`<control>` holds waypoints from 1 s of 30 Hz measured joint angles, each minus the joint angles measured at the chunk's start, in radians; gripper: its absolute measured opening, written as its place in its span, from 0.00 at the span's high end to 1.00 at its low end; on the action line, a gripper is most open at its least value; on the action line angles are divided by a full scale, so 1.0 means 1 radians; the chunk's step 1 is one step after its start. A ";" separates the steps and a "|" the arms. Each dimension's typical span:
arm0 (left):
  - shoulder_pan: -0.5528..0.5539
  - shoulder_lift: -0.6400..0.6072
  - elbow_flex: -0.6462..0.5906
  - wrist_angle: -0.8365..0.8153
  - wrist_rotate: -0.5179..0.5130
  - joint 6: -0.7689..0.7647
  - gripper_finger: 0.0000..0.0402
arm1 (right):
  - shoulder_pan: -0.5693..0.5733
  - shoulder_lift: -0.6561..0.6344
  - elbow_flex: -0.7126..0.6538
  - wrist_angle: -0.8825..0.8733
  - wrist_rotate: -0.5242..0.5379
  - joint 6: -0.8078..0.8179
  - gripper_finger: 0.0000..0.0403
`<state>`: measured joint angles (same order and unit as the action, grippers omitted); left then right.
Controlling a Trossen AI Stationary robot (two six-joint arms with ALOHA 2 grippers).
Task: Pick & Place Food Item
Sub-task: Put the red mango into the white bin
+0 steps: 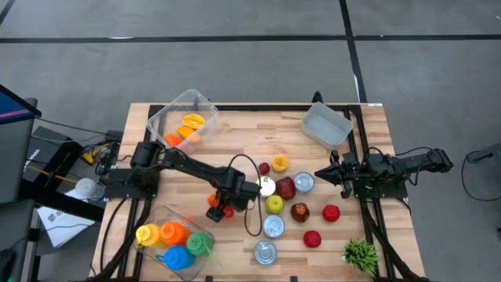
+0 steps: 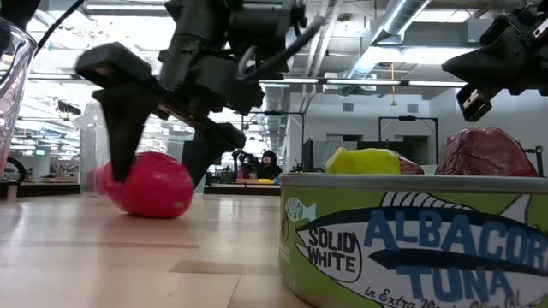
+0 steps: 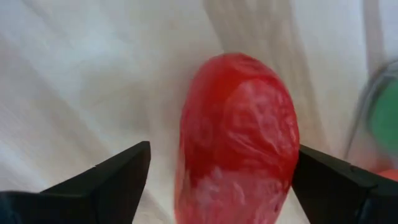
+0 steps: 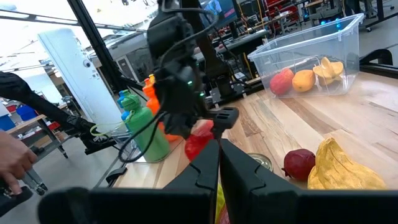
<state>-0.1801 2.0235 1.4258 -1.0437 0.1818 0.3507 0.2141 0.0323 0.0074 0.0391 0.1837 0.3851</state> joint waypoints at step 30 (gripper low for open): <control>0.115 -0.362 -0.081 0.151 -0.017 -0.179 0.43 | 0.000 0.000 0.000 0.000 0.000 0.000 0.98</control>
<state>-0.0648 1.6618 1.3453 -0.8926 0.1648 0.1713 0.2140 0.0322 0.0074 0.0391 0.1835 0.3855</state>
